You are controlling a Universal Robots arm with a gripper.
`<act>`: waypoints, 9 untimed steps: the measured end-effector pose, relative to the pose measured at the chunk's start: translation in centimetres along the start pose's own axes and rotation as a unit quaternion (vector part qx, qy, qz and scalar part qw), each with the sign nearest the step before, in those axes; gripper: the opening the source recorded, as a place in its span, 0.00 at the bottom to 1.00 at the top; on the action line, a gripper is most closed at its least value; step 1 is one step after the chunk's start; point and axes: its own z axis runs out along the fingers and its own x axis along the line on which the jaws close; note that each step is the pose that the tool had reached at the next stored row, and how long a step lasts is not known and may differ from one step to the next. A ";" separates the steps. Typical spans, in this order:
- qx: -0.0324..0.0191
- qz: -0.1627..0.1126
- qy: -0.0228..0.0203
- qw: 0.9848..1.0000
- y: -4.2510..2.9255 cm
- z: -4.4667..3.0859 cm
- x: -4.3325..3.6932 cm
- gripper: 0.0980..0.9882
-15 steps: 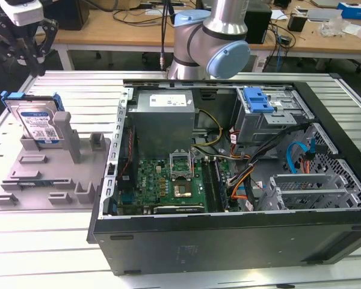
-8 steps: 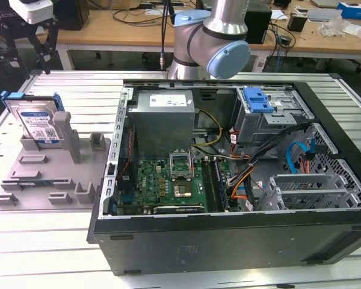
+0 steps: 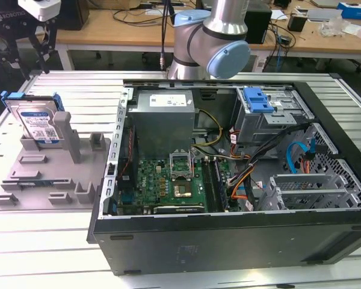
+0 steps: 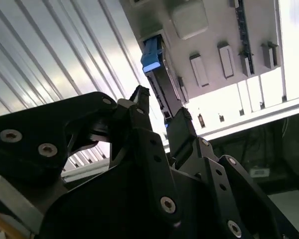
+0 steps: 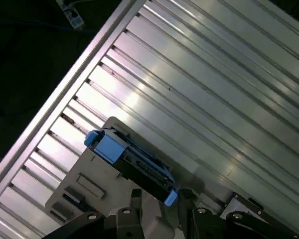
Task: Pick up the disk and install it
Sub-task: 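Pick up the disk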
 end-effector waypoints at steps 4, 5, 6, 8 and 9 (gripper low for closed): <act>-0.001 -0.050 0.002 0.999 0.00 0.03 0.00 0.37; -0.001 -0.061 0.003 0.998 0.00 0.03 0.00 0.37; -0.001 -0.073 0.003 0.997 0.00 0.04 0.00 0.37; -0.001 -0.094 0.004 0.996 0.00 0.06 0.00 0.37; -0.002 -0.110 0.005 0.994 0.00 0.07 0.00 0.37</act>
